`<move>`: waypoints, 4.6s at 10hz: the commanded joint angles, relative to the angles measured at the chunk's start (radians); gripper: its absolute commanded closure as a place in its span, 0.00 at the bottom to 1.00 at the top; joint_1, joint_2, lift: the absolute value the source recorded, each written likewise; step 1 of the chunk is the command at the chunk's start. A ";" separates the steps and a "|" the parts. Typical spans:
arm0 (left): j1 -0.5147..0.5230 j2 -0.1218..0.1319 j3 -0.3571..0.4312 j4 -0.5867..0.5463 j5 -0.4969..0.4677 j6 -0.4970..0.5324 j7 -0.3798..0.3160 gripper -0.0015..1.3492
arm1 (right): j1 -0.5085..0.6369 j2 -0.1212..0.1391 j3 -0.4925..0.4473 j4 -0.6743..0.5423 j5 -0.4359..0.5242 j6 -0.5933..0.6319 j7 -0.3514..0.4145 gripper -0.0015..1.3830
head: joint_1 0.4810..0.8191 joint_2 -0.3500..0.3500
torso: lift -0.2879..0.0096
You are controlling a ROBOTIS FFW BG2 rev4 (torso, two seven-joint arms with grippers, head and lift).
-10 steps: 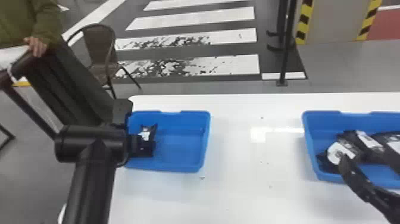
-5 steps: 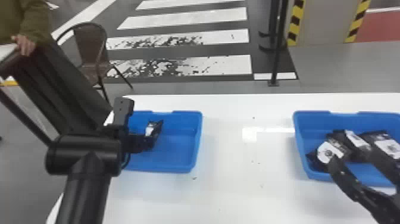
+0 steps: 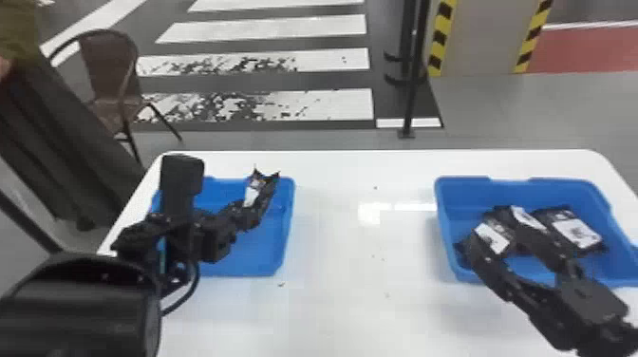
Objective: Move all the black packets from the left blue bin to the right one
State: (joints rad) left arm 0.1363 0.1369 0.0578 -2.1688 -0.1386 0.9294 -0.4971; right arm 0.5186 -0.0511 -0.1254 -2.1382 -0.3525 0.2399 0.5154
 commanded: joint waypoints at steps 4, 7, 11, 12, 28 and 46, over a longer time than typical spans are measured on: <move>0.008 0.013 -0.221 -0.039 0.119 -0.068 0.000 0.89 | -0.160 -0.041 0.139 0.075 -0.112 0.045 0.008 0.15 | 0.63 0.52 | 0.50; -0.014 0.021 -0.303 -0.039 0.172 -0.085 0.000 0.89 | -0.217 -0.049 0.147 0.127 -0.130 0.045 0.005 0.15 | 0.63 0.42 | 0.50; -0.038 0.024 -0.343 -0.039 0.200 -0.100 0.003 0.90 | -0.246 -0.052 0.207 0.142 -0.158 0.045 -0.012 0.15 | 0.63 0.38 | 0.50; -0.041 0.026 -0.349 -0.039 0.210 -0.102 0.003 0.90 | -0.256 -0.052 0.219 0.159 -0.168 0.045 -0.020 0.17 | 0.63 0.38 | 0.50; 0.165 -0.068 0.054 0.059 0.053 -0.493 0.052 0.11 | -0.455 -0.093 0.032 0.443 -0.030 -0.026 -0.048 0.93 | 0.63 0.51 | 0.50; 0.666 -0.139 0.301 -0.341 0.250 -0.733 0.029 0.11 | 0.316 0.036 -0.102 -0.276 0.171 -0.147 -0.161 0.15 | 0.63 0.57 | 0.50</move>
State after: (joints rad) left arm 0.8068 0.0000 0.3592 -2.5095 0.1220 0.1920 -0.4678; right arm 0.8337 -0.0168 -0.2249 -2.4135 -0.1797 0.0966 0.3541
